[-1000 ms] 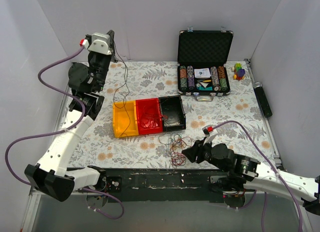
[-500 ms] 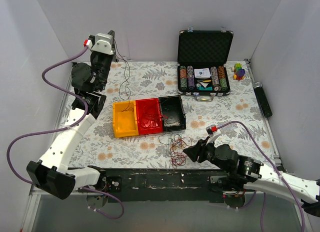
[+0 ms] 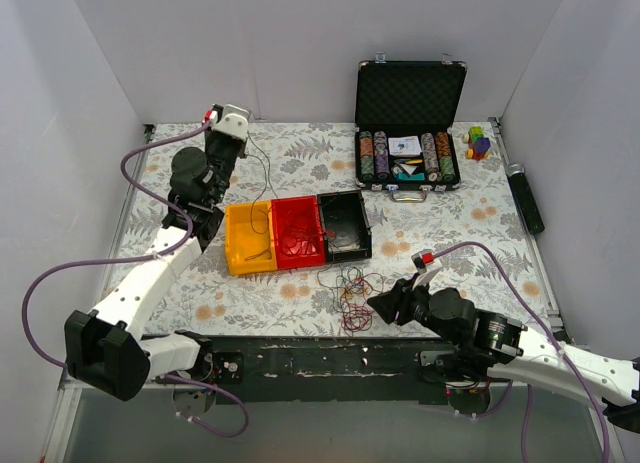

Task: Untangle the cables
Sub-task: Place the cable in the bin.

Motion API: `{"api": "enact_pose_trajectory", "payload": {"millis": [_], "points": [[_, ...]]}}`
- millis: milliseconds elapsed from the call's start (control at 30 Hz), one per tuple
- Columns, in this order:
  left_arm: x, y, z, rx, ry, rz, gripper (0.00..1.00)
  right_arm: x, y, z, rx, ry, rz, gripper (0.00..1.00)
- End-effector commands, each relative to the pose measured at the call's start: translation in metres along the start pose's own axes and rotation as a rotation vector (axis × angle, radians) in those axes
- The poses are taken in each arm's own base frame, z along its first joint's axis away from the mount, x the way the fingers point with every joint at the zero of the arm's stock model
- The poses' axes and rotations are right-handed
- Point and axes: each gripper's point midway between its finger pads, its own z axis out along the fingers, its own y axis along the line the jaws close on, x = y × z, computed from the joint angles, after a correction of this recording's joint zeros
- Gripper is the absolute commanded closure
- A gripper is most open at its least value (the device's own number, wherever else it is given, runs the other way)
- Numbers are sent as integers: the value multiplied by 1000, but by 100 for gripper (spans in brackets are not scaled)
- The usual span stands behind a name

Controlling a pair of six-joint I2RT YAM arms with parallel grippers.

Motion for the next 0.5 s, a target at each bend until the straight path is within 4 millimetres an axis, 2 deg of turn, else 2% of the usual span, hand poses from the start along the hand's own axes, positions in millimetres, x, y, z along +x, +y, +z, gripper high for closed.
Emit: {"api": "enact_pose_trajectory", "payload": {"millis": [0, 133, 267, 333, 467], "points": [[14, 15, -5, -58, 7, 44, 100, -21, 11, -5, -22, -61, 31, 52], [16, 36, -1, -125, 10, 45, 100, -20, 10, -6, -21, -60, 35, 52], [20, 47, -1, -158, 16, 81, 100, -19, 8, -6, -16, -59, 34, 52], [28, 43, -4, -128, 34, 106, 100, -19, 9, -5, -18, -62, 35, 52], [55, 22, -18, -23, 92, 144, 100, -18, 8, -4, -15, -56, 33, 52]]}}
